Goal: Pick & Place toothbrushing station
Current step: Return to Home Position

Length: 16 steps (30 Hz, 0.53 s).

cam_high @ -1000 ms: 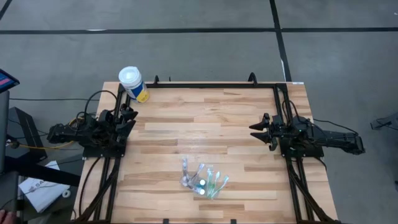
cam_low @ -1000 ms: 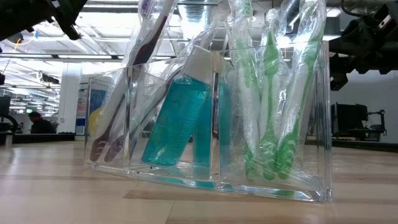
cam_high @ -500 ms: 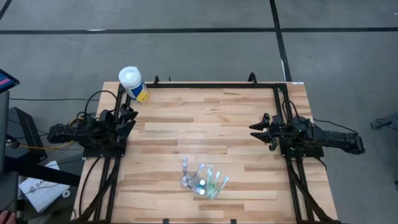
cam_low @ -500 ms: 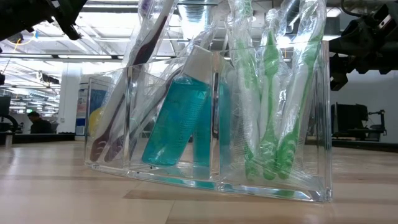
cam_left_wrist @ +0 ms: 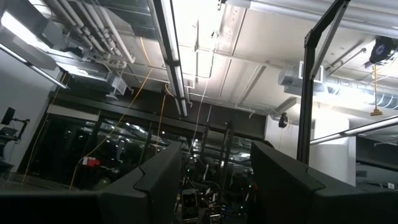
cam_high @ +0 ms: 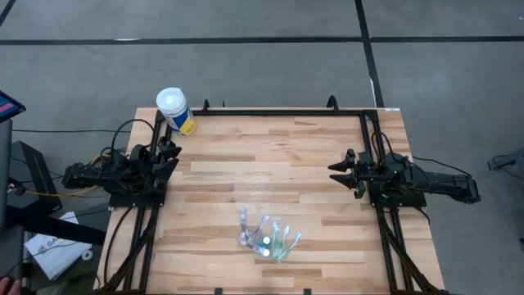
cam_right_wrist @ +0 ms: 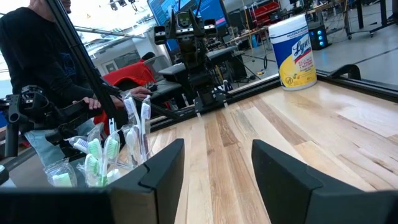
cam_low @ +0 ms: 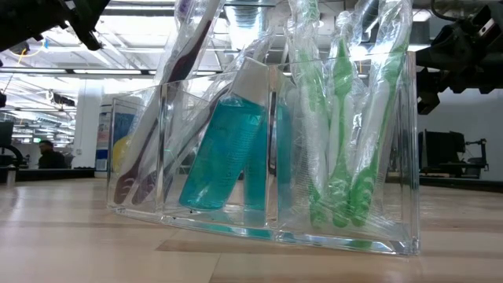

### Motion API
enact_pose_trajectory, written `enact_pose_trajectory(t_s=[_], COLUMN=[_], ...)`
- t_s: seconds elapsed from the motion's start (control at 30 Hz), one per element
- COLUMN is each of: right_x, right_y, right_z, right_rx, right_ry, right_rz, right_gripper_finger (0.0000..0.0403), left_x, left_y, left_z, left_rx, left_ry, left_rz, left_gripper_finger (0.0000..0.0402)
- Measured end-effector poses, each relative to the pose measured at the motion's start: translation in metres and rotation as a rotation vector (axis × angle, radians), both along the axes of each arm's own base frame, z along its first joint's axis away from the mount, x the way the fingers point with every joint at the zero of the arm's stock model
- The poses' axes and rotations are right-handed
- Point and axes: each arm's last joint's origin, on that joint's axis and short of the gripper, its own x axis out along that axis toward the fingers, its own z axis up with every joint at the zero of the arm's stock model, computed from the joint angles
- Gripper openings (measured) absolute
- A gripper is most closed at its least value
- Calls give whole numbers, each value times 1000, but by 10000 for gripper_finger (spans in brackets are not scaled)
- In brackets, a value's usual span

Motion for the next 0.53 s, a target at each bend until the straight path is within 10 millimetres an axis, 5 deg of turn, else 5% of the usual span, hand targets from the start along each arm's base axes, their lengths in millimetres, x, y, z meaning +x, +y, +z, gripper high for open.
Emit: enact_pose_trajectory(t_s=[0.53], right_x=[0], right_y=[0], right_z=[0], right_rx=[0], right_ry=[0], right_rz=[0], right_gripper_finger=[178], left_x=[0], left_y=[0], left_z=[0], left_rx=[-3], left_ry=[0], left_rz=[3], left_gripper_finger=[188])
